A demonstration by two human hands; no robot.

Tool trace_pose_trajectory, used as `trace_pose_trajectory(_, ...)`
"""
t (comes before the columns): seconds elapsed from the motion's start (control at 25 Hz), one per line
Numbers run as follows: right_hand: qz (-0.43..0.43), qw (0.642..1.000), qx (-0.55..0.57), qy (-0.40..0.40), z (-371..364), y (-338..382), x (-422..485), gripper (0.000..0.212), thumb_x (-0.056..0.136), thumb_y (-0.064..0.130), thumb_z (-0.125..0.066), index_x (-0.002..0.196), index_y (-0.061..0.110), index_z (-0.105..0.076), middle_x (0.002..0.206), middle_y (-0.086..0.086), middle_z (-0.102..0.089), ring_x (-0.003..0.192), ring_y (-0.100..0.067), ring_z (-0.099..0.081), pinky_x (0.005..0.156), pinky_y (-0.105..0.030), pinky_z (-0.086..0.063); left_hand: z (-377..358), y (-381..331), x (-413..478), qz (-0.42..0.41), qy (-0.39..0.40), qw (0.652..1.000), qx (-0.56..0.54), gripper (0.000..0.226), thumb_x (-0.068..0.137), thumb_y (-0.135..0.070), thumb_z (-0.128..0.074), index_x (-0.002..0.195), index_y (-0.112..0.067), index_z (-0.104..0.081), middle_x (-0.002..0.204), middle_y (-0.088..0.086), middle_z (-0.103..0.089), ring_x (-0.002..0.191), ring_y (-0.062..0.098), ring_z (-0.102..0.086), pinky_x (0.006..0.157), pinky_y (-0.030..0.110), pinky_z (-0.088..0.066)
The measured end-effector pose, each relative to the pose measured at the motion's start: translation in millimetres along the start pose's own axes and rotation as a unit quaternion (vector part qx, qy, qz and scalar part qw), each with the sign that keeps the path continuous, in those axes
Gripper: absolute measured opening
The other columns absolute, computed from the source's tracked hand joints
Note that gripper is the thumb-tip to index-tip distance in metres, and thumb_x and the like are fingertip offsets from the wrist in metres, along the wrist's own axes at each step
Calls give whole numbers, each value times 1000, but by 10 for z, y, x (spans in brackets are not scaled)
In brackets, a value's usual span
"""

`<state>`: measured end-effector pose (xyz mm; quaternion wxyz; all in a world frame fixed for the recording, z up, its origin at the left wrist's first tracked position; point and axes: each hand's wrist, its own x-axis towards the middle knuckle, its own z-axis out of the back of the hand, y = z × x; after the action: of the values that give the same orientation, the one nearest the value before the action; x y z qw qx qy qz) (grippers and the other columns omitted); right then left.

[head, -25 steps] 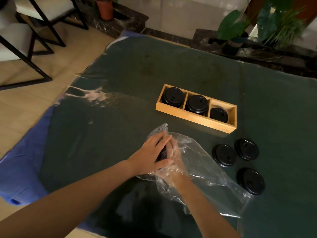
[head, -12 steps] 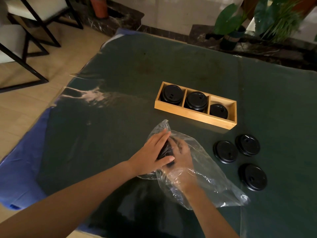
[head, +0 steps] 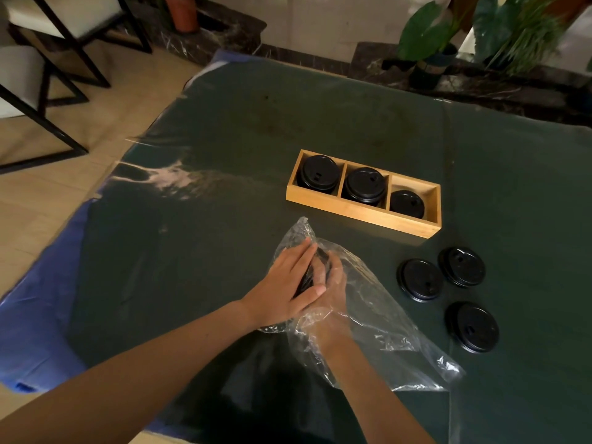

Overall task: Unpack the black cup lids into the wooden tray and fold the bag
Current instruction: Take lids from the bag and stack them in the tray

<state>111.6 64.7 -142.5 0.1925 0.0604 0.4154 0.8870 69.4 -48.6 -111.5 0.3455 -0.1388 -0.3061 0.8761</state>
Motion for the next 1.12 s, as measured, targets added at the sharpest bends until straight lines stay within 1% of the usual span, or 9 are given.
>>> trace_pose_trajectory(0.08, 12, 1000, -23, 15, 71, 73, -18, 72, 75, 40, -64, 138, 19, -36, 143, -16, -35, 129, -34, -38, 103, -49, -41, -5, -12, 8, -2, 4, 1000, -5, 78, 92, -60, -29, 149, -15, -1, 159, 3, -3, 142, 6, 3, 117, 35, -5)
trace_pose_trajectory(0.2, 96, 983, -148, -50, 190, 77, -86, 81, 60, 39, -80, 128, 17, -42, 123, -31, -51, 108, -43, -55, 86, -50, -50, -21, 0, -3, -2, 23, 1000, -7, 80, 89, -65, -26, 149, -19, 0, 159, -3, 1, 144, 10, 4, 117, 36, -4)
trace_pose_trajectory(0.32, 130, 981, -114, -83, 315, -4, -180, 81, 59, 34, -82, 123, 24, -35, 116, -33, -54, 102, -45, -56, 83, -49, -51, -31, -20, -9, -5, 17, 1000, 15, 77, 88, -63, -24, 149, -22, -1, 157, -6, 0, 142, 7, 6, 117, 38, -4)
trace_pose_trajectory(0.52, 142, 990, -22, -10, 606, -212, -170, 66, 65, 46, -58, 125, 27, -35, 115, -24, -52, 101, -29, -52, 84, -35, -48, -49, -164, 67, 2, 19, 995, 96, 68, 87, -64, -17, 147, -36, 0, 160, 4, -4, 146, 24, -3, 117, 46, -9)
trace_pose_trajectory(0.64, 79, 993, 56, 66, 833, -395, -226, 66, 72, 36, -72, 128, 45, -38, 127, -4, -42, 108, -9, -48, 90, -25, -47, 26, -277, 198, 36, 36, 988, 145, 68, 87, -65, -2, 148, -35, -9, 158, 4, -16, 144, 25, -14, 115, 54, -13)
trace_pose_trajectory(0.8, -26, 969, 186, 160, 1062, -608, -336, 70, 76, 15, -75, 131, 42, -40, 131, 10, -48, 108, -3, -60, 85, -36, -56, 181, -283, 265, 126, 25, 967, 218, 61, 93, -51, -3, 144, -26, -26, 148, 4, -40, 136, 24, -36, 111, 60, -19)
trace_pose_trajectory(0.92, -65, 954, 243, 166, 1062, -658, -436, 73, 76, 1, -72, 130, 41, -43, 127, -2, -55, 103, -24, -65, 72, -40, -60, 102, -376, 358, 32, -87, 959, 269, 57, 96, -42, -5, 146, -21, -22, 150, 8, -36, 139, 23, -32, 116, 50, -17)
trace_pose_trajectory(1.0, -108, 946, 268, 148, 1076, -681, -473, 73, 76, -2, -70, 129, 41, -45, 126, -1, -57, 101, -26, -66, 75, -44, -59, -81, -437, 467, -66, -81, 961, 255, 50, 99, -38, -11, 146, -23, -15, 154, 6, -26, 144, 23, -19, 117, 50, -10)
trace_pose_trajectory(1.12, -104, 968, 208, 95, 1207, -788, -525, 75, 74, -4, -71, 134, 31, -44, 109, 9, -69, 92, -17, -69, 80, -36, -57, -339, -341, 571, -59, -53, 958, 276, 52, 99, -41, -15, 147, -23, -9, 157, 4, -17, 145, 24, -5, 117, 53, -6)
